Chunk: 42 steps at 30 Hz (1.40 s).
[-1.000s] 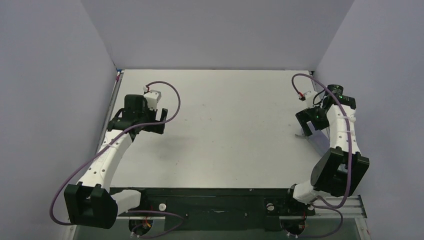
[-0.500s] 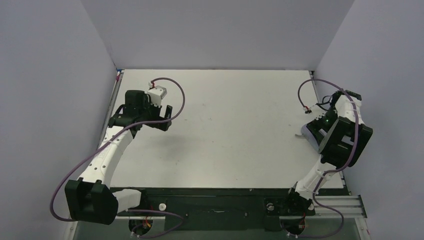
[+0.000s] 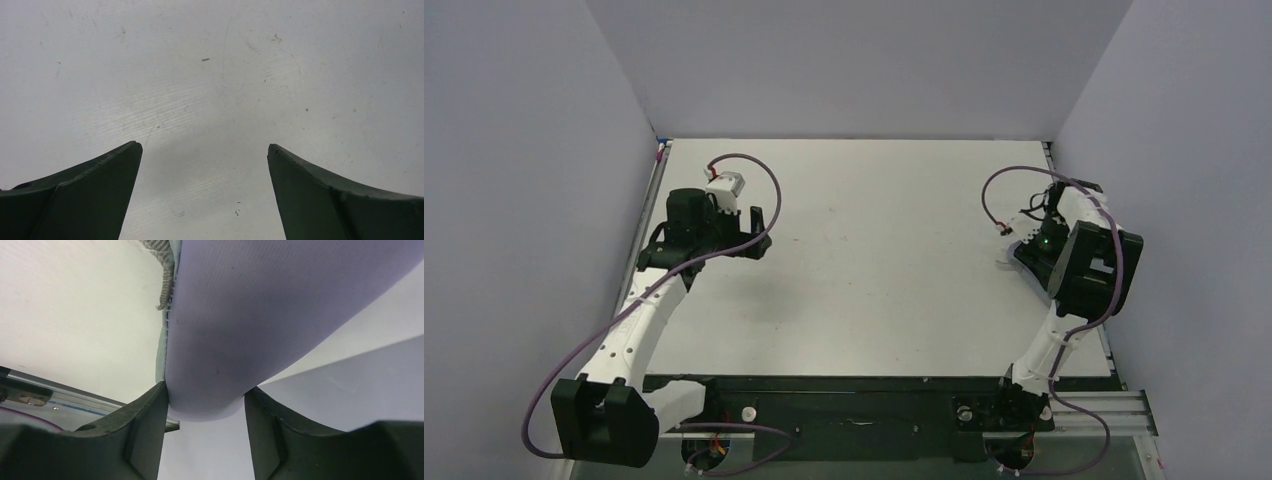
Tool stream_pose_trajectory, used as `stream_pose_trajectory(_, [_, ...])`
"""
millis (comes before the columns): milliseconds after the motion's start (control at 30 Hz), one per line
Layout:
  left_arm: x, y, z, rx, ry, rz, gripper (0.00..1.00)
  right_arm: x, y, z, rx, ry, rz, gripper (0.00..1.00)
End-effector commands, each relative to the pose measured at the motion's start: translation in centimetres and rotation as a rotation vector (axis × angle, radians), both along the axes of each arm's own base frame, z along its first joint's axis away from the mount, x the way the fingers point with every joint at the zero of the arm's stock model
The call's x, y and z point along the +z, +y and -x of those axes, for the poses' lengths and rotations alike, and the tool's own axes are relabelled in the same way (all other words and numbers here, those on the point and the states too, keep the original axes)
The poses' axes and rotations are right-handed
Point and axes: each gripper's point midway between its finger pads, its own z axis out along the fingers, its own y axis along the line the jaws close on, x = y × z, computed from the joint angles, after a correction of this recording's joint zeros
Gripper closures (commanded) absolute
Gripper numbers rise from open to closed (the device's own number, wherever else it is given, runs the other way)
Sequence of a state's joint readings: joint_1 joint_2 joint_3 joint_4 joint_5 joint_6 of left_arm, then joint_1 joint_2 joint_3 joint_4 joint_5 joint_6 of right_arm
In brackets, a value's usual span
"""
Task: Open the umbrella
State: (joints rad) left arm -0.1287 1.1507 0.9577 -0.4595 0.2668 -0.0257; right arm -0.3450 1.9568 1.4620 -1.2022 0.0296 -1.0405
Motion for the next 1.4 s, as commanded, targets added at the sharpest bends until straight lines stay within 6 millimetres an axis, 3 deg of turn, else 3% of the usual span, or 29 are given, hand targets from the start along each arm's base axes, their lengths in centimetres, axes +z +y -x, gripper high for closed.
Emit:
stream_pose_trajectory(0, [2.0, -0.9, -0.2, 0.045, -0.053, 0.137, 0.02, -0.7, 4.8, -3.0, 0.122, -0.087, -0.082, 0.57])
stream_pose_trajectory(200, [0.7, -1.1, 0.8, 0.115, -0.039, 0.235, 0.00, -0.5, 12.0, -6.5, 0.271, -0.181, -0.115, 0.57])
stream_pose_trajectory(367, [-0.4, 0.1, 0.5, 0.213, -0.027, 0.258, 0.00, -0.1, 21.0, -9.0, 0.456, -0.292, -0.144, 0.58])
stream_pose_trajectory(533, [-1.1, -0.7, 0.7, 0.221, -0.006, 0.352, 0.00, 0.1, 29.0, -8.4, 0.610, -0.327, -0.207, 0.58])
stream_pose_trajectory(567, [-1.9, -1.0, 1.2, 0.208, 0.008, 0.367, 0.00, 0.2, 29.9, -8.3, 0.609, -0.333, -0.218, 0.58])
stream_pose_trajectory(667, [-0.9, -2.3, 0.9, 0.138, -0.104, 0.453, 0.03, 0.1, 33.6, -6.7, 0.635, -0.317, -0.281, 0.57])
stream_pose_trajectory(733, [-1.6, -2.1, 0.9, 0.147, -0.148, 0.453, 0.07, 0.3, 35.2, -5.5, 0.619, -0.298, -0.331, 0.55])
stream_pose_trajectory(833, [-3.4, -1.8, 0.8, 0.159, -0.167, 0.398, 0.10, 0.9, 36.0, -4.2, 0.584, -0.270, -0.391, 0.44])
stream_pose_trajectory(967, [-4.7, -4.3, 1.6, 0.056, -0.241, 0.313, 0.13, 2.5, 35.9, -3.0, 0.566, -0.272, -0.451, 0.24])
stream_pose_trajectory(1033, [-5.3, -6.1, 2.2, -0.003, -0.265, 0.280, 0.17, 3.8, 35.7, -2.9, 0.551, -0.294, -0.474, 0.19])
stream_pose_trajectory(1067, [-5.6, -7.6, 2.7, -0.050, -0.274, 0.272, 0.18, 4.5, 35.5, -2.7, 0.545, -0.305, -0.482, 0.18])
stream_pose_trajectory(1200, [-6.2, -9.9, 2.8, -0.124, -0.352, 0.180, 0.29, 4.9, 34.3, -2.4, 0.506, -0.301, -0.476, 0.17])
stream_pose_trajectory(1300, [-5.9, -11.5, 2.0, -0.174, -0.417, 0.136, 0.39, 3.6, 33.5, -2.2, 0.476, -0.268, -0.465, 0.17])
stream_pose_trajectory(1367, [-6.9, -12.5, 1.5, -0.213, -0.431, 0.097, 0.44, 2.6, 33.2, -2.3, 0.447, -0.255, -0.453, 0.17])
